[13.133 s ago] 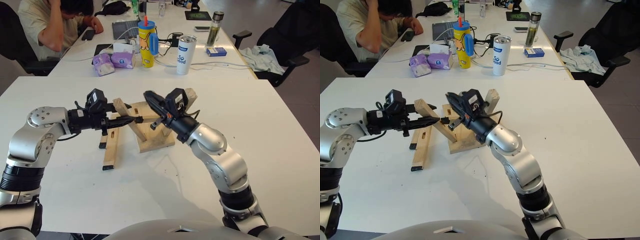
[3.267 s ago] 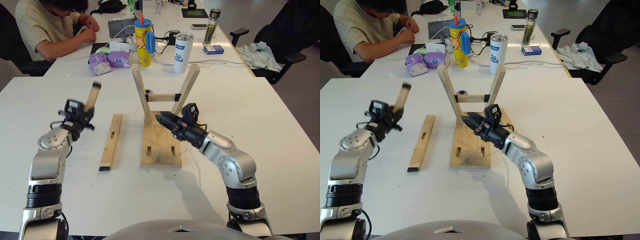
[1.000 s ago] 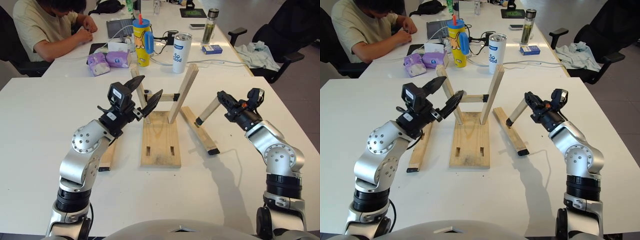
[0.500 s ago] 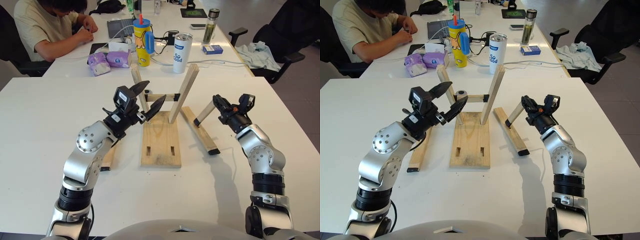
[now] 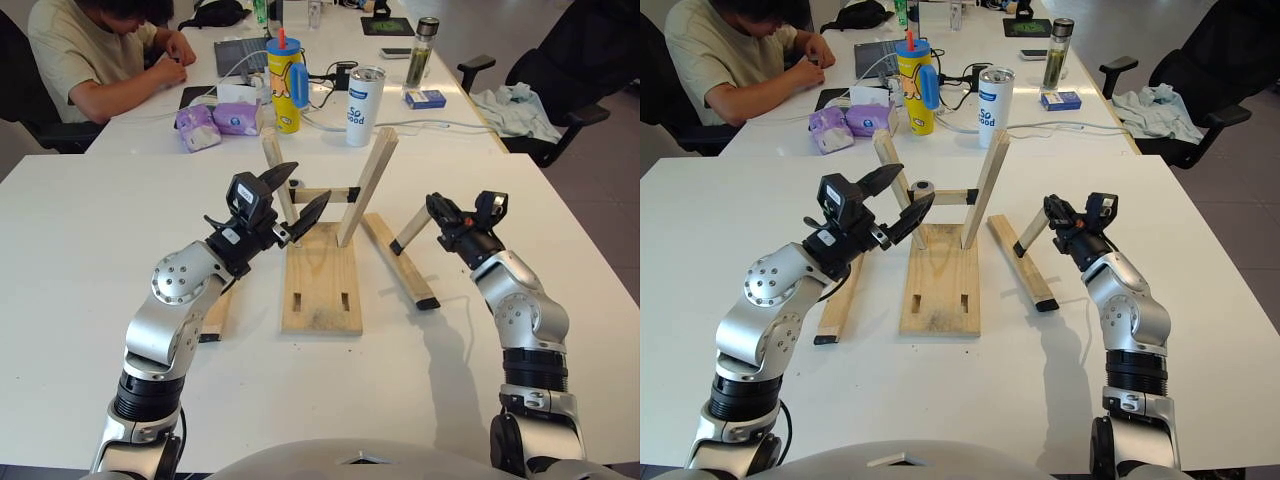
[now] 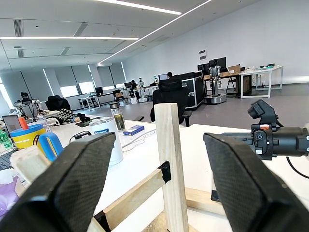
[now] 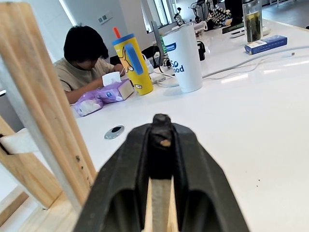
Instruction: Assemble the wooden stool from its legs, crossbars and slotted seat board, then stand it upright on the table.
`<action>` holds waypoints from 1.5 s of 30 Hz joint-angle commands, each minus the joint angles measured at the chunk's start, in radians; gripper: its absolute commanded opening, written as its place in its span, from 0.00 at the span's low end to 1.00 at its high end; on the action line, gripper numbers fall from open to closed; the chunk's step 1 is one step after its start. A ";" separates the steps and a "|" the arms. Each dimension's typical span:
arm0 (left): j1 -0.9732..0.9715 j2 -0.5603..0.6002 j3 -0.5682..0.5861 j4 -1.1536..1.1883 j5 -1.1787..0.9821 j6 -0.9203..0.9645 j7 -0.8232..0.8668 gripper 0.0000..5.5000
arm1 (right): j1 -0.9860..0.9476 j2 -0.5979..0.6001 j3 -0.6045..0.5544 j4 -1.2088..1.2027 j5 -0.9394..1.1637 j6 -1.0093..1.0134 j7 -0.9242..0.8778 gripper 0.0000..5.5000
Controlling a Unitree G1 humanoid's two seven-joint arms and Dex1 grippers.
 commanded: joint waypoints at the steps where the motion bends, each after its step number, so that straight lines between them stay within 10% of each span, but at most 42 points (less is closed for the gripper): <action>1: -0.013 0.008 0.004 0.009 0.016 -0.002 0.002 0.62 | 0.101 -0.004 0.111 0.003 -0.145 -0.037 -0.007 0.09; 34: -0.010 -0.001 0.013 0.033 0.027 -0.024 0.017 0.62 | 0.179 0.005 0.151 0.012 -0.255 -0.217 0.012 0.08; 45: 0.005 0.002 0.015 0.042 0.033 -0.040 0.017 0.62 | 0.046 0.026 0.076 -0.176 -0.170 -0.125 -0.033 0.35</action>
